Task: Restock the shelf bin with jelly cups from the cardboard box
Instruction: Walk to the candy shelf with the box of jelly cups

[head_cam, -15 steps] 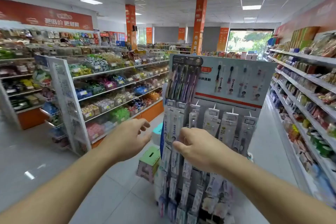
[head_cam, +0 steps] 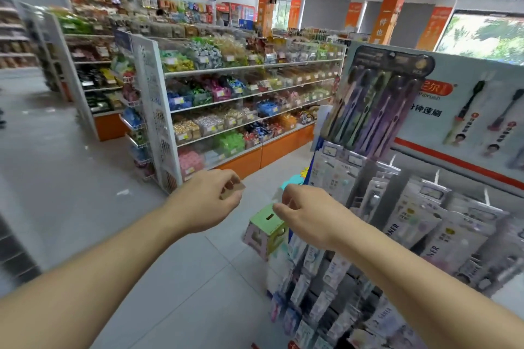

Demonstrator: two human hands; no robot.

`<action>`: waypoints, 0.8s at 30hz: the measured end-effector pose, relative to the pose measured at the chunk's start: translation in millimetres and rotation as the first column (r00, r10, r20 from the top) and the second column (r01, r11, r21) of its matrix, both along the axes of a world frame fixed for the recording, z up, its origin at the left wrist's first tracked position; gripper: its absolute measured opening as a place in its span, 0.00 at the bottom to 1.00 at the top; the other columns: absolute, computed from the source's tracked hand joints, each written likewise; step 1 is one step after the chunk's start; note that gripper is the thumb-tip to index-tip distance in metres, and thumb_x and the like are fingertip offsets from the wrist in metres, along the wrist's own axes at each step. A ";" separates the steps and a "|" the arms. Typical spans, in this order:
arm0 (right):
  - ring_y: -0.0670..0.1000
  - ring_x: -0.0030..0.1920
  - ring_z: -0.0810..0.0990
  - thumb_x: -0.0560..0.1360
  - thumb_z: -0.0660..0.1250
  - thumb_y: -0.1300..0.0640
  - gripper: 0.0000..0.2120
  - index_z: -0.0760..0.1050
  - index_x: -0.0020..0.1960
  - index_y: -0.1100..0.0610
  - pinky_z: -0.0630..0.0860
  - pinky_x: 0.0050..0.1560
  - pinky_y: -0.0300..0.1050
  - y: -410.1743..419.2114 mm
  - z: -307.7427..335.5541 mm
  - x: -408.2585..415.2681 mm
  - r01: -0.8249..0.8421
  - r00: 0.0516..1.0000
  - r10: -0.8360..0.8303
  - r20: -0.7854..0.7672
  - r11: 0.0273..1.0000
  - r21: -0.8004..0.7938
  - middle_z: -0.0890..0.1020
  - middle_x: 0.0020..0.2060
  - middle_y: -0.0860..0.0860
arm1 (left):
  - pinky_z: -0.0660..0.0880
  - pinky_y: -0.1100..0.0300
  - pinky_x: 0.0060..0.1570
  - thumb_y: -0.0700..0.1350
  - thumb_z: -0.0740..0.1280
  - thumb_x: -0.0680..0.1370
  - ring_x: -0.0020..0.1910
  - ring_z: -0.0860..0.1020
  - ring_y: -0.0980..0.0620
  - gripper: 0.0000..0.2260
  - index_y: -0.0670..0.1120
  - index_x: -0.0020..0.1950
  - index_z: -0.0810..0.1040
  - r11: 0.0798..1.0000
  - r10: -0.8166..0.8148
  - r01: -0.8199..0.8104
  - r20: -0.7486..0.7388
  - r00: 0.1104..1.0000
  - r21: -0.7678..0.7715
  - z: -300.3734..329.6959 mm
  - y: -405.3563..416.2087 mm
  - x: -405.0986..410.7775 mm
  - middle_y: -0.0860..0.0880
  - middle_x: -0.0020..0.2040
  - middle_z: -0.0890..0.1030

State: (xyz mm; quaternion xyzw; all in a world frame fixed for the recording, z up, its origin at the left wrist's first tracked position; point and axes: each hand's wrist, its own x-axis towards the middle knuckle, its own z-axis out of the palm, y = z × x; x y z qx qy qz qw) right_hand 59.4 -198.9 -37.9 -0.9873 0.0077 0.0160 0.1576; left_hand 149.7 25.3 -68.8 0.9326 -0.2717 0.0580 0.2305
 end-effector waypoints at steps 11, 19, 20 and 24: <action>0.52 0.51 0.77 0.82 0.57 0.38 0.15 0.73 0.56 0.48 0.78 0.56 0.55 67.5 -27.9 152.8 0.036 0.998 -0.035 -0.049 0.999 0.010 0.77 0.52 0.48 | 0.79 0.52 0.56 0.60 0.62 0.81 0.54 0.78 0.57 0.14 0.57 0.63 0.77 1.000 0.018 -0.017 -0.093 0.995 0.010 -29.6 61.2 157.8 0.58 0.58 0.80; 0.52 0.50 0.77 0.82 0.57 0.37 0.14 0.72 0.53 0.47 0.76 0.52 0.52 68.9 -58.1 291.2 0.015 0.997 -0.009 -0.075 0.997 0.072 0.77 0.52 0.48 | 0.80 0.52 0.55 0.60 0.62 0.81 0.53 0.78 0.58 0.13 0.58 0.62 0.77 0.998 0.067 -0.066 -0.157 0.985 0.010 -57.0 63.0 280.2 0.58 0.56 0.79; 0.51 0.49 0.77 0.82 0.57 0.37 0.15 0.72 0.53 0.47 0.77 0.51 0.52 69.1 -61.4 310.3 0.002 0.997 0.006 -0.083 0.996 0.086 0.77 0.52 0.48 | 0.80 0.52 0.55 0.60 0.62 0.81 0.54 0.78 0.58 0.13 0.58 0.62 0.77 0.997 0.081 -0.081 -0.169 0.982 0.004 -59.9 62.7 295.2 0.59 0.56 0.79; 0.48 0.44 0.77 0.82 0.57 0.37 0.15 0.71 0.47 0.47 0.78 0.49 0.53 75.7 -65.3 383.9 -0.056 0.993 0.067 -0.102 0.993 0.109 0.78 0.46 0.46 | 0.80 0.54 0.55 0.59 0.63 0.82 0.53 0.78 0.59 0.13 0.57 0.63 0.78 0.989 0.147 -0.149 -0.198 0.969 0.003 -62.3 69.9 354.4 0.58 0.57 0.80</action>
